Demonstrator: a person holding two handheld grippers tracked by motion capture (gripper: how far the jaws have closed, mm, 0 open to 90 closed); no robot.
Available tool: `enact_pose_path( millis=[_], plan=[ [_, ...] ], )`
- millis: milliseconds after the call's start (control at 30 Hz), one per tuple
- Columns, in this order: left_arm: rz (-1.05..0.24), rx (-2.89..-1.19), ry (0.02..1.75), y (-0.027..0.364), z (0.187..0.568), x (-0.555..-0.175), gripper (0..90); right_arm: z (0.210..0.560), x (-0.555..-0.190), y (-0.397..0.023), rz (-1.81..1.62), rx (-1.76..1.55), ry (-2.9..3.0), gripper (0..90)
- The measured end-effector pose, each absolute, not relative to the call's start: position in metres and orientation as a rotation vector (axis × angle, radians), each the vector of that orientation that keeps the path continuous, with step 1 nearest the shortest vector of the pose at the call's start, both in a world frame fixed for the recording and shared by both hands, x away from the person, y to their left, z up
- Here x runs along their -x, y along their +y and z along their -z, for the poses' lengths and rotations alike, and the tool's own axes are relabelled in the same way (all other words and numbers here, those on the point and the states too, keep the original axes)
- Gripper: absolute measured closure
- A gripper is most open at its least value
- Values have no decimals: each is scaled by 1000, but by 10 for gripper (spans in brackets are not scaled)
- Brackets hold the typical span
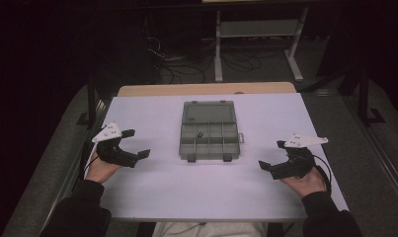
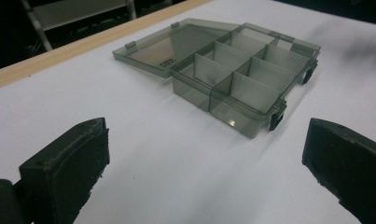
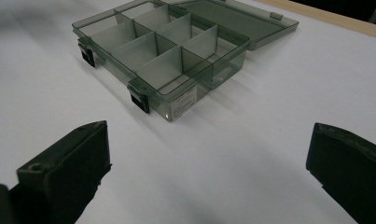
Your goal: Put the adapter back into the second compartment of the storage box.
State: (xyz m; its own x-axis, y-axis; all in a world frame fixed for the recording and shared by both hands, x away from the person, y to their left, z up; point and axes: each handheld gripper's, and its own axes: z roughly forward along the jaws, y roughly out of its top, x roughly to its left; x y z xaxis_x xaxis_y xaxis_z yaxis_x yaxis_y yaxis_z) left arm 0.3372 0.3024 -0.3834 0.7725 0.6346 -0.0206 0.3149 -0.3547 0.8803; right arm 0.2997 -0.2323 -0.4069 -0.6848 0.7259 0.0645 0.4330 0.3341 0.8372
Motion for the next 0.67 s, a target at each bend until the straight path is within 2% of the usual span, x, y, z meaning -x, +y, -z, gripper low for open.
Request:
enact_pose_path(
  millis=[400,667],
  plan=[
    [-423,-1878,758,330,393,-320,3,406,-298,-232,-1280,-1036,2282,0],
    [-424,-1840,758,333,395,-316,3,407,-299,-232,-1273,-1037,2286,0]
  ],
)
